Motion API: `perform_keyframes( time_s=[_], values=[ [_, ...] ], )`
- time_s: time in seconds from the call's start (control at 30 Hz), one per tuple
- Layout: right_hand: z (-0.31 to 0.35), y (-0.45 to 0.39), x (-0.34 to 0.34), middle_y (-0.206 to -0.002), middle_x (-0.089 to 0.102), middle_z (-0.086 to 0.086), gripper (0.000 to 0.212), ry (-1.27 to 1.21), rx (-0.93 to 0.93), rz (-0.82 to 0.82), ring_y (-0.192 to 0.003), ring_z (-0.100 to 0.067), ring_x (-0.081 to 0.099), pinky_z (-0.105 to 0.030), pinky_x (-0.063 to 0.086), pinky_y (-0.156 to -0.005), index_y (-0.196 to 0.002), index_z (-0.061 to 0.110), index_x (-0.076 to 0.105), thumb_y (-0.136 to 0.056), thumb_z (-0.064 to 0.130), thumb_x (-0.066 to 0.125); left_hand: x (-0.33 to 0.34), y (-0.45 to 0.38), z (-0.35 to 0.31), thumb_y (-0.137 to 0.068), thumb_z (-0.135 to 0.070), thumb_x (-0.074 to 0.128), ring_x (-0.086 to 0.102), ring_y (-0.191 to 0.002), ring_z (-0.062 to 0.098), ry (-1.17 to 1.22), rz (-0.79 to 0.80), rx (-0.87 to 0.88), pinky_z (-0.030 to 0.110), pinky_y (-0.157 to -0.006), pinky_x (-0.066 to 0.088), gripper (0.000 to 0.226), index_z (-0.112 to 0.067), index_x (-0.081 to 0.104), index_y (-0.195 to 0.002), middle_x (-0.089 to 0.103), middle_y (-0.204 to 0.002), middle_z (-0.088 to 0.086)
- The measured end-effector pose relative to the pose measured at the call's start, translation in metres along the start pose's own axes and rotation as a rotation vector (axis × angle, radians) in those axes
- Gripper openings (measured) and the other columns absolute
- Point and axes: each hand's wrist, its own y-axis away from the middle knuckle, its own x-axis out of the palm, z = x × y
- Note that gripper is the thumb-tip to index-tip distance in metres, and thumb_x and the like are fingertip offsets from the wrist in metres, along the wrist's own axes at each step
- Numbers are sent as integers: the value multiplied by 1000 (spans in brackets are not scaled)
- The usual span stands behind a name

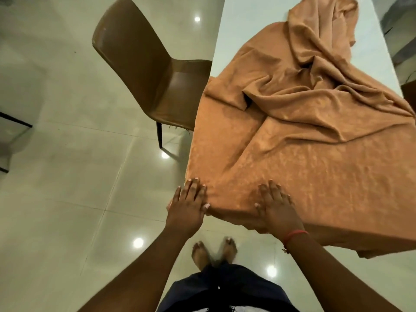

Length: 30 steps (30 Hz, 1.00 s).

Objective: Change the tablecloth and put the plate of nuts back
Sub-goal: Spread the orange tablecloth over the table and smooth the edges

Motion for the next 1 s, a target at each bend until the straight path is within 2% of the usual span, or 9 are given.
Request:
perform_keyframes(
  time_s=[0.1,0.23,0.3,0.4,0.57,0.77,0.87,1.0],
  values=[
    [13,-7,-3,-157,29,-2,51,32,5,4,-144,-28,26,-49,24,-117,-145,27,33,-99,48,36,-3,4,8,-101,-54,17,13,-152,27,-15,15,-27,46,-123,11,66,-19,19,-157,13,-165,8],
    [23,-12,-17,-137,49,-1,47,140,53,-12,-125,-27,46,-48,35,-107,-134,25,45,-97,51,33,-14,4,13,-100,-55,17,17,-150,29,-64,65,-18,50,-123,8,68,-17,26,-155,22,-163,8],
    [31,-23,-30,-134,50,-1,47,126,56,-38,-122,-27,47,-47,37,-105,-133,25,46,-97,53,33,-23,-4,13,-100,-55,16,14,-151,30,-62,76,-27,54,-122,3,67,-18,28,-154,25,-161,7],
    [49,-46,-46,-135,47,-2,48,96,-22,-84,-123,-26,45,-45,37,-104,-134,24,46,-96,53,37,-33,-15,20,-100,-55,14,8,-152,30,-64,81,-50,55,-120,-1,65,-22,20,-156,20,-163,5],
    [104,-90,-65,-138,46,-4,45,49,-193,-131,-124,-28,44,-47,39,-104,-131,26,47,-95,51,39,-61,-31,50,-100,-58,15,7,-153,26,-11,31,-164,55,-121,4,65,-27,12,-157,14,-165,4],
    [221,-151,-71,-149,40,-5,51,30,-365,-108,-135,-28,37,-49,30,-112,-139,26,41,-96,52,37,-83,-47,148,-99,-61,15,8,-153,26,13,-25,-236,55,-121,6,67,-28,7,-158,10,-166,5],
    [296,-190,-70,-160,25,-5,60,17,-434,-64,-147,-29,22,-50,20,-119,-150,28,27,-97,57,31,-94,-57,224,-99,-62,13,8,-152,27,1,-39,-263,56,-120,6,69,-27,7,-158,8,-166,5],
    [411,-237,-72,-165,7,-2,69,21,-483,4,-151,-28,8,-50,13,-121,-156,30,11,-97,63,27,-116,-54,343,-98,-64,11,7,-152,28,-22,-49,-302,57,-119,5,71,-27,5,-158,6,-166,5]
  ],
)
